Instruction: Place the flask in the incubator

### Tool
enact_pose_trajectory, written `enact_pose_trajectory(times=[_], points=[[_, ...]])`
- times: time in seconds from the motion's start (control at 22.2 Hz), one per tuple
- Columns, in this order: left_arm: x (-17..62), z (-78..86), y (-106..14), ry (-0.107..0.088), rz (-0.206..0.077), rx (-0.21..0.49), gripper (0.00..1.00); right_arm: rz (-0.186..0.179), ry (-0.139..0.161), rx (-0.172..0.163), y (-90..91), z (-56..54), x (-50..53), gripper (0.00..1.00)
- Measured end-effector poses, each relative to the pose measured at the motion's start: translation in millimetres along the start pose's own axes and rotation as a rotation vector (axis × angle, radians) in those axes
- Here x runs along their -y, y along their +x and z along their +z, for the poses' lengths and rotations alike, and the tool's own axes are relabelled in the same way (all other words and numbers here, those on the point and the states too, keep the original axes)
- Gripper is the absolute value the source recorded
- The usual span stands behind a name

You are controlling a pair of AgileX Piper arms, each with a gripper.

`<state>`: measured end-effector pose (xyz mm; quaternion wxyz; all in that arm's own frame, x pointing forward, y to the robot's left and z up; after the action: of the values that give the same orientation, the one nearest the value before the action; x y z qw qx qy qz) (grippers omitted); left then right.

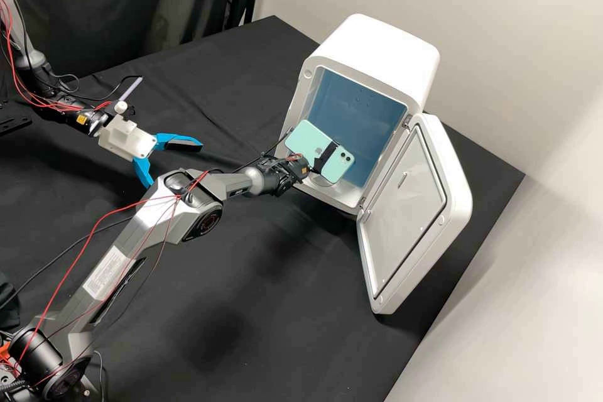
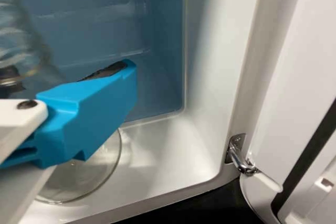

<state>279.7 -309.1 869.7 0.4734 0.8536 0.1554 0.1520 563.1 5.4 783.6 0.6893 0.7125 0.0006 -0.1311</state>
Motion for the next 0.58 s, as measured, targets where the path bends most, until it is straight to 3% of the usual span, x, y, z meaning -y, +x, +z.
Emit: enact_pose_trajectory(times=[0.58], points=[[0.0,0.0,0.0,0.000,0.000,0.000,1.00,0.000,0.006,0.000,0.0,0.0,0.0,1.00]])
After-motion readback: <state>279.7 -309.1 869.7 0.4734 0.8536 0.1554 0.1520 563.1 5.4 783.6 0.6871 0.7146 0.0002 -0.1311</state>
